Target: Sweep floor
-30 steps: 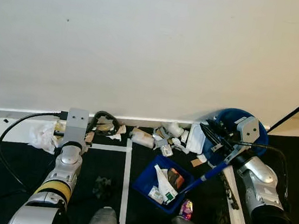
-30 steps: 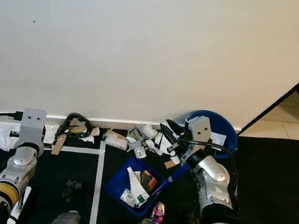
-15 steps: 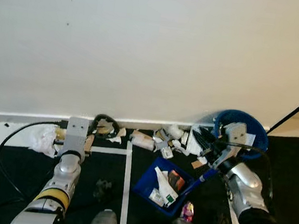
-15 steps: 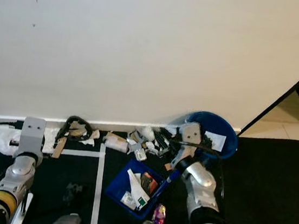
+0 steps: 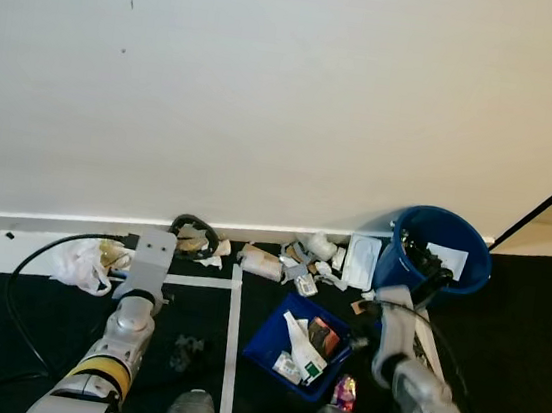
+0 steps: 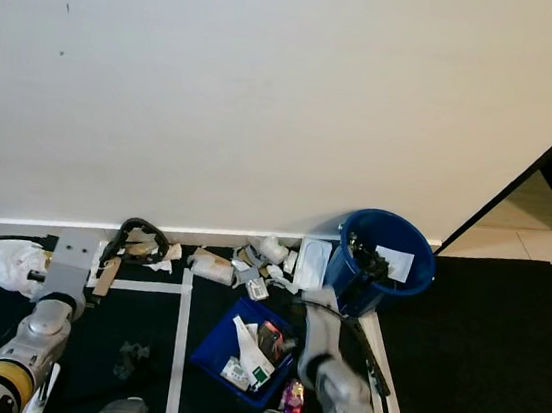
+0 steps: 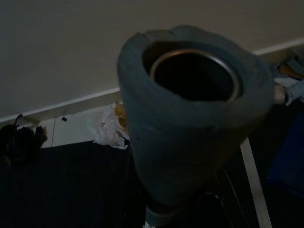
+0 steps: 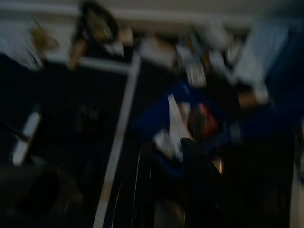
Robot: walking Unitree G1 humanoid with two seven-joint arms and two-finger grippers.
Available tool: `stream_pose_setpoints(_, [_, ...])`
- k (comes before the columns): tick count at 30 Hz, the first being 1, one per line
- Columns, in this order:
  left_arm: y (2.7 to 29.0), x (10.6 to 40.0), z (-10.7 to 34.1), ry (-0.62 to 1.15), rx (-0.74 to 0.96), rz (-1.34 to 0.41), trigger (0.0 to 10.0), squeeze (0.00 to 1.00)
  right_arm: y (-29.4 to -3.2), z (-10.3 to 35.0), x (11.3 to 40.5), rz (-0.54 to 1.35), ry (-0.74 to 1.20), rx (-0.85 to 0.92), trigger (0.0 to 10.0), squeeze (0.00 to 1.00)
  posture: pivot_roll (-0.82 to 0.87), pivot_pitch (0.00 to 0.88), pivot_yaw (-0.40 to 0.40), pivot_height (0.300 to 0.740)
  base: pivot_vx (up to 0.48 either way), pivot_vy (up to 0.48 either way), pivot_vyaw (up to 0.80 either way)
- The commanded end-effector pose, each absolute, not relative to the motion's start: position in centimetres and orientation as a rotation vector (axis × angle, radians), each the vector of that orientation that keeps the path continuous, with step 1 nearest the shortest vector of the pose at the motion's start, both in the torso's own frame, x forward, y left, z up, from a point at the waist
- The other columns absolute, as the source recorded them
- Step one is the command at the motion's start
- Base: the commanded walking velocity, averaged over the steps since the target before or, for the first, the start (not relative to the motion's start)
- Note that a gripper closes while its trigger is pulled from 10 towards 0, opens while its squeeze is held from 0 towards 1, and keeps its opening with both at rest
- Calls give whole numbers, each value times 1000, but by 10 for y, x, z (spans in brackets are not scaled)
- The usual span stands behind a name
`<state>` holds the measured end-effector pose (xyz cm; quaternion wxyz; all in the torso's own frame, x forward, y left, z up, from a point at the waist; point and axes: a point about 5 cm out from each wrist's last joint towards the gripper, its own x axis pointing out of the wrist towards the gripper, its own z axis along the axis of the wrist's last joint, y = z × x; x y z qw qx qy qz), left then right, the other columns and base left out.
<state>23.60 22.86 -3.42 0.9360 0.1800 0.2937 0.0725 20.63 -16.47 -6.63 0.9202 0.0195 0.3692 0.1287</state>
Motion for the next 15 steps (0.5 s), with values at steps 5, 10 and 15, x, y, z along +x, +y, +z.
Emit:
stream_pose_setpoints(5, [239, 200, -60, 800, 443, 159, 10000, 0, -172, -75, 192, 185, 819, 52, 10000, 0, 129, 22, -53, 740, 0, 0, 0])
stream_pose_setpoints(10, [271, 217, -38, 759, 608, 314, 10000, 0, -180, -78, 186, 148, 845, 38, 10000, 0, 131, 23, -51, 740, 0, 0, 0])
stream_pose_setpoints(15, [284, 241, -13, 621, 526, 440, 10000, 0, -184, -79, 186, 141, 860, 16, 10000, 0, 135, 24, -56, 740, 0, 0, 0])
